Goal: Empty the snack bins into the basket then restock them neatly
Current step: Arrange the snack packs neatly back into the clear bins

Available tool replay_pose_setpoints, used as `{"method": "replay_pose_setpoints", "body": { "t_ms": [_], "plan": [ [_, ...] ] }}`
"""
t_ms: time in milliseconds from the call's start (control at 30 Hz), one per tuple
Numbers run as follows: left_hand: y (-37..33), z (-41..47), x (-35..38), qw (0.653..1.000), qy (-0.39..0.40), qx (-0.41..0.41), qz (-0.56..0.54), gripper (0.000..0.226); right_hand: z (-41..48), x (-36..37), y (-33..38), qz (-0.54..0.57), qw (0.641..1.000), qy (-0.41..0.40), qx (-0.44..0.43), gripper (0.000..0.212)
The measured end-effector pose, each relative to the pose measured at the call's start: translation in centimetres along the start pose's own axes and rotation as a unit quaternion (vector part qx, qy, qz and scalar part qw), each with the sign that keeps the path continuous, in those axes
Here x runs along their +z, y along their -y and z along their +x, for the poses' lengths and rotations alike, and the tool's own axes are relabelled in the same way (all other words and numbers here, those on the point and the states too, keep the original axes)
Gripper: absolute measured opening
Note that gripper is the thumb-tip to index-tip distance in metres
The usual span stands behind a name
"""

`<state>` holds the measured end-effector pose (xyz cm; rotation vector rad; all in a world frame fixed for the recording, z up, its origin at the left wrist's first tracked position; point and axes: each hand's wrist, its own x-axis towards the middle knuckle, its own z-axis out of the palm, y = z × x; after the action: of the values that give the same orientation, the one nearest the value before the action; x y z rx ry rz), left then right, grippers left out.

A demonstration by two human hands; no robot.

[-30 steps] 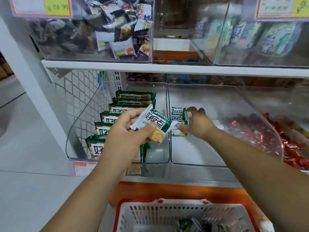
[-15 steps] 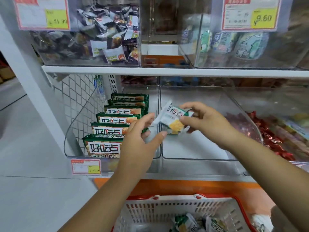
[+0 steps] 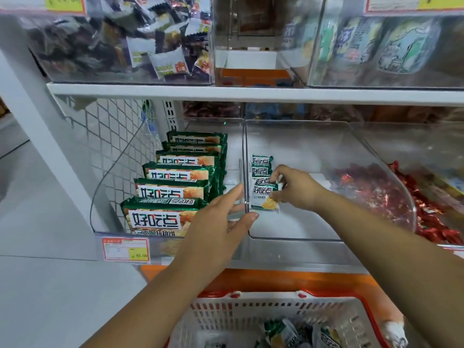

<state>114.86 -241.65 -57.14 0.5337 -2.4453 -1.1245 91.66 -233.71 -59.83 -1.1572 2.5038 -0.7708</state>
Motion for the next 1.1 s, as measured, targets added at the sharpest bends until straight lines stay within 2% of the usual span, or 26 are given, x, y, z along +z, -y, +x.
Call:
{"method": "replay_pose_setpoints", "body": {
  "t_ms": [133,200,267,333,400,467,533,633,733,833,933,1000,1100],
  "plan": [
    [0.0,0.0,0.1,1.000,-0.004,0.003,-0.002,0.061,0.3,0.6,0.4,-0.116,0.993,-0.036,-0.010,0.041],
    [-0.1,0.1,0.1,1.000,-0.005,0.007,0.002,0.061,-0.2,0.5,0.6,-0.138,0.989,-0.046,0.007,0.052],
    [-0.1,-0.2,0.1,1.000,-0.009,0.009,0.002,0.061,-1.4,-0.3,1.0,-0.106,0.990,-0.090,0.026,0.055],
    [-0.3,-1.0,0.0,0.999,-0.028,0.019,0.006,0.060,-3.4,-1.5,1.9,-0.047,0.984,-0.174,0.001,0.046],
    [-0.7,-2.4,-0.2,0.996,-0.070,0.052,0.034,0.051,-6.2,-2.8,3.4,0.013,0.968,-0.243,-0.068,0.032],
    [-1.1,-4.1,-0.2,0.988,-0.103,0.103,0.048,0.040,-9.9,-3.4,4.8,0.063,0.950,-0.272,-0.140,0.021],
    [-1.2,-5.9,0.6,0.987,-0.090,0.129,0.028,0.035,-13.8,-2.9,5.0,0.092,0.938,-0.280,-0.183,0.017],
    [0.4,-8.0,3.8,0.994,0.012,0.105,0.027,0.032,-18.3,0.3,1.5,0.074,0.960,-0.221,-0.158,0.021],
    [4.0,-9.8,8.4,0.984,0.149,0.039,0.090,0.037,-21.2,5.3,-5.0,0.023,0.997,-0.071,-0.015,0.017],
    [9.1,-11.6,13.3,0.951,0.266,-0.076,0.139,0.044,-23.3,10.0,-12.0,0.033,0.988,0.068,0.132,0.026],
    [12.7,-13.9,17.2,0.921,0.324,-0.182,0.116,0.054,-24.5,13.8,-16.5,-0.001,0.973,0.112,0.203,0.040],
    [13.9,-15.3,19.0,0.912,0.326,-0.232,0.091,0.060,-24.5,16.0,-17.4,0.022,0.966,0.133,0.221,0.047],
    [14.7,-16.8,20.5,0.895,0.351,-0.257,0.102,0.055,-24.8,18.2,-17.4,0.033,0.966,0.118,0.228,0.051]
  ]
}}
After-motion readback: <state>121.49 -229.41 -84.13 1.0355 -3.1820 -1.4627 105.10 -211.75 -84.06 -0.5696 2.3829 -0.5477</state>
